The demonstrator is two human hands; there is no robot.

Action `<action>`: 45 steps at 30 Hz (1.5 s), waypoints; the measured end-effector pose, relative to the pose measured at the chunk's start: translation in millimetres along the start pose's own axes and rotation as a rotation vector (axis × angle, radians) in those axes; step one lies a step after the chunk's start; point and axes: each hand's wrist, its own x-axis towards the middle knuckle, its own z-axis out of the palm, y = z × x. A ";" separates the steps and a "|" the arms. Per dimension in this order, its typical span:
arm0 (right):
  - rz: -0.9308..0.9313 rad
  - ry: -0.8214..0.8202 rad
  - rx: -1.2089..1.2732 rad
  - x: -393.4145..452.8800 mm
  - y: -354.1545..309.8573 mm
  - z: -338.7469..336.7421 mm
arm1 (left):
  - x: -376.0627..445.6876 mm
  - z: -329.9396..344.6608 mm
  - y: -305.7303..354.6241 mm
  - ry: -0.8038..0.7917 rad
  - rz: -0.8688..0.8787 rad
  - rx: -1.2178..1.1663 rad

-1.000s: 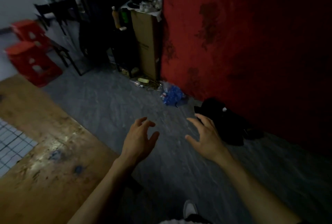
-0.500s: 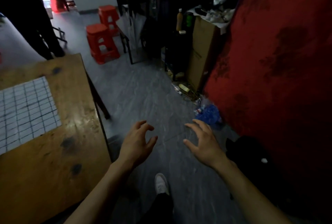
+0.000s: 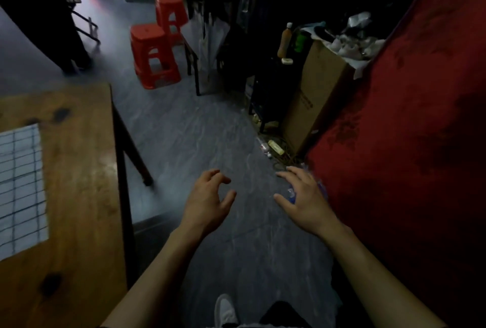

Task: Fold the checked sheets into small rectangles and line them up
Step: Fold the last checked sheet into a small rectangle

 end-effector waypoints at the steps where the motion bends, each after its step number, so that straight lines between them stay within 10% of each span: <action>1: -0.020 -0.022 0.007 17.0 -7.6 4.1 | 9.0 -7.2 -6.7 0.018 -0.017 -0.006; 29: -1.044 -0.728 0.027 414.0 -310.0 176.8 | 118.4 -157.5 -186.9 0.616 -1.097 0.073; 45: -1.308 -0.775 -0.154 454.5 -490.7 262.5 | 107.0 -225.6 -329.4 0.913 -1.171 -0.059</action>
